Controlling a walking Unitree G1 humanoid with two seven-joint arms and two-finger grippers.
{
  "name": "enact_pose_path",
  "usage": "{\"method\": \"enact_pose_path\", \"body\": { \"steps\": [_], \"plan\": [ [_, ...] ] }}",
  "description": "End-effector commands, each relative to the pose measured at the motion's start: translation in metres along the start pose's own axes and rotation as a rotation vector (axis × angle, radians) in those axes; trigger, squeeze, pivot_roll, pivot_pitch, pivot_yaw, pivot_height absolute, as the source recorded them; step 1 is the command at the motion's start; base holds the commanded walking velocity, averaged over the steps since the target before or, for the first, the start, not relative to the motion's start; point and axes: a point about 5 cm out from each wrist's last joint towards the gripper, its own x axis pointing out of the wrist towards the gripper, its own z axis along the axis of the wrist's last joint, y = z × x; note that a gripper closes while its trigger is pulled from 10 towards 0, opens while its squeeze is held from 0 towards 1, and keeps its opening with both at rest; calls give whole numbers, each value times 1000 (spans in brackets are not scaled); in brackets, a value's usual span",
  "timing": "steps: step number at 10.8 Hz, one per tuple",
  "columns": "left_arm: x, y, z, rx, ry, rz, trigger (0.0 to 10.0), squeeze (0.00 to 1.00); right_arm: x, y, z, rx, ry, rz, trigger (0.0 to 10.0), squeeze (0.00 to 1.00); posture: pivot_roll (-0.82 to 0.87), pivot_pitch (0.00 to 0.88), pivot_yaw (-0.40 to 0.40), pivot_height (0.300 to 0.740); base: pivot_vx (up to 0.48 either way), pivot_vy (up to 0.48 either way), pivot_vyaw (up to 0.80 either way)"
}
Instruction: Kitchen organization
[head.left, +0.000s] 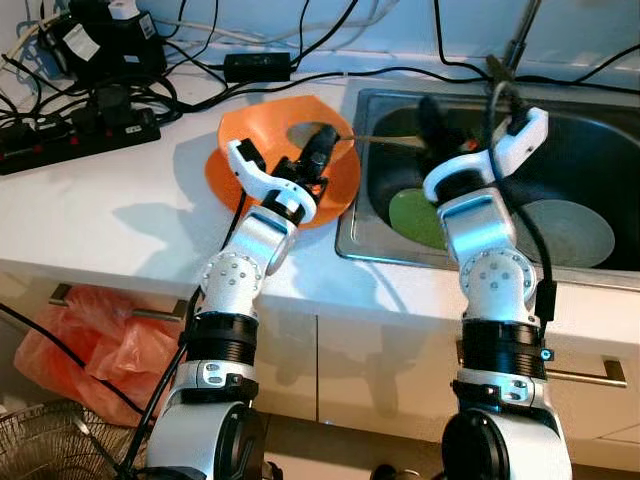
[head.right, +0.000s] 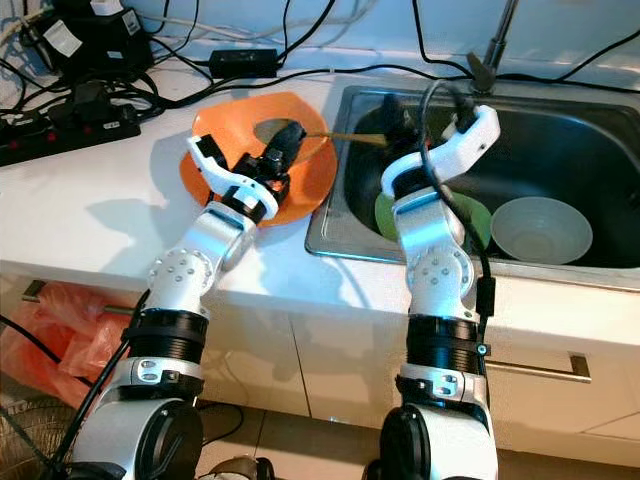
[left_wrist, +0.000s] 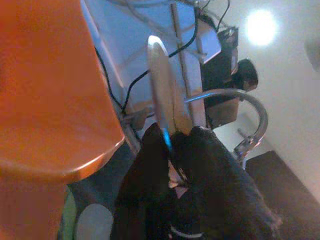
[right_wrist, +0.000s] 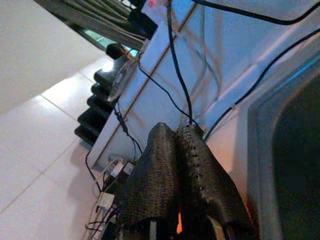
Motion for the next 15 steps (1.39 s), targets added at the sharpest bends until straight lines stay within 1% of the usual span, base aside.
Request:
{"method": "enact_pose_path", "body": {
  "steps": [1,4,6,7,8,10,13,15],
  "plan": [
    [4,-5,-53,-118,98,-18,10000,1000,4,2,-3,7,8,-19,0,0,8,87,17,740,0,0,0],
    [1,-11,-60,-41,185,-81,10000,1000,8,-3,7,15,-45,-61,0,0,8,87,16,740,0,0,0],
    [-4,-13,-61,46,236,-119,10000,1000,9,-8,18,2,-87,-82,0,0,6,88,18,740,0,0,0],
    [-7,-14,-59,119,267,-142,10000,1000,11,-12,28,-17,-119,-98,0,0,6,90,17,740,0,0,0],
    [-9,-14,-58,147,279,-155,10000,1000,12,-14,33,-31,-136,-105,0,0,7,90,18,740,0,0,0],
    [-11,-15,-56,167,279,-160,10000,1000,14,-20,46,-50,-176,-121,0,0,7,92,17,740,0,0,0],
    [-12,-15,-59,183,286,-165,10000,1000,14,-28,64,-91,-227,-147,0,0,5,95,17,740,0,0,0],
    [-13,-15,-59,198,292,-164,10000,1000,14,-32,67,-125,-229,-158,0,0,4,95,18,740,0,0,0]
  ]
}}
